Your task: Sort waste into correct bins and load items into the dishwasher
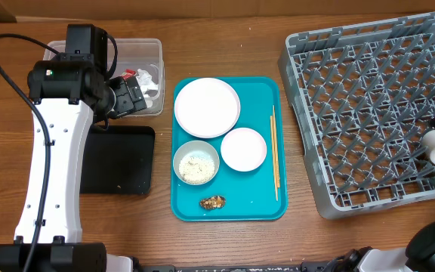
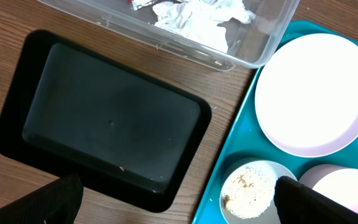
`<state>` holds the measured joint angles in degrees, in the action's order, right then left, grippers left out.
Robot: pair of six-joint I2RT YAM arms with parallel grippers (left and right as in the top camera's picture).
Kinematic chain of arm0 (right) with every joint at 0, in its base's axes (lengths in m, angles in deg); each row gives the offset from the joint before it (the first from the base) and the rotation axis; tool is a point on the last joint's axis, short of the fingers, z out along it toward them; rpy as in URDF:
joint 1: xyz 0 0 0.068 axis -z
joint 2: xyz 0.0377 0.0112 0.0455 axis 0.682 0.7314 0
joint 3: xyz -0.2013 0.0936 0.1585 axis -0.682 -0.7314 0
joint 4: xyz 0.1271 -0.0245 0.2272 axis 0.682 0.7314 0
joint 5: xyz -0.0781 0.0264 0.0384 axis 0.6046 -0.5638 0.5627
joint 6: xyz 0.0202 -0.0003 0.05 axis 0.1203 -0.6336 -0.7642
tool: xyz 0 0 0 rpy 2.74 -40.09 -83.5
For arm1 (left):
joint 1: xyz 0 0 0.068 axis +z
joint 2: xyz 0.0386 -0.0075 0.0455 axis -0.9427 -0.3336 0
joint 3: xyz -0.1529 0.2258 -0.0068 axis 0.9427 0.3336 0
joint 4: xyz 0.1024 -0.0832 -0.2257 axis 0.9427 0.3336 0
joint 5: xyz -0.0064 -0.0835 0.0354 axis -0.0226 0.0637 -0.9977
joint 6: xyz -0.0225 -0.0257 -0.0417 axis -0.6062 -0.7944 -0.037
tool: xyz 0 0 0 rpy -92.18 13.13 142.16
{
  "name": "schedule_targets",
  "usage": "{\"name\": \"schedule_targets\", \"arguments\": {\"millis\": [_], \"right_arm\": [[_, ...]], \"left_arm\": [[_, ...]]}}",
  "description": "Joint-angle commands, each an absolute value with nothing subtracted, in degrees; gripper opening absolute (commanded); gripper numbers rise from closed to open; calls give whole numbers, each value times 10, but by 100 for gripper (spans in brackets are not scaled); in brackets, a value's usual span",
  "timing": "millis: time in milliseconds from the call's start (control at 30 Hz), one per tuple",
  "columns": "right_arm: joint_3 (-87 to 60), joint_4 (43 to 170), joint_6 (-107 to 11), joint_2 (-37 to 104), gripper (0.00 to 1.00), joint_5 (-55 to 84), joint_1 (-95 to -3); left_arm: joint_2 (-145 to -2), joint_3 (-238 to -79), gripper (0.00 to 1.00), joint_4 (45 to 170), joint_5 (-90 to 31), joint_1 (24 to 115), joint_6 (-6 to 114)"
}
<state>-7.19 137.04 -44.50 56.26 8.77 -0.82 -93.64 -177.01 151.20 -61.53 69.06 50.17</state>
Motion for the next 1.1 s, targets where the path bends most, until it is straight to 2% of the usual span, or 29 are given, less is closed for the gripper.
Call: {"name": "schedule_targets", "arguments": {"millis": [0, 233, 467, 700, 1067], "right_arm": [[-30, 1382, -429, 529, 100, 40, -31], [-17, 1431, -388, 476, 100, 32, -152], [-36, 1494, -360, 482, 100, 35, -367], [-111, 1422, -359, 487, 99, 35, -536], [-208, 1294, -433, 535, 83, 51, -640]], "left_arm": [[-937, -1778, 100, 1513, -616, 688, 509], [-937, -1778, 100, 1511, -616, 686, 509], [-937, -1778, 100, 1511, -616, 686, 509], [-937, -1778, 100, 1511, -614, 686, 509], [-937, -1778, 100, 1511, -601, 686, 509]]}}
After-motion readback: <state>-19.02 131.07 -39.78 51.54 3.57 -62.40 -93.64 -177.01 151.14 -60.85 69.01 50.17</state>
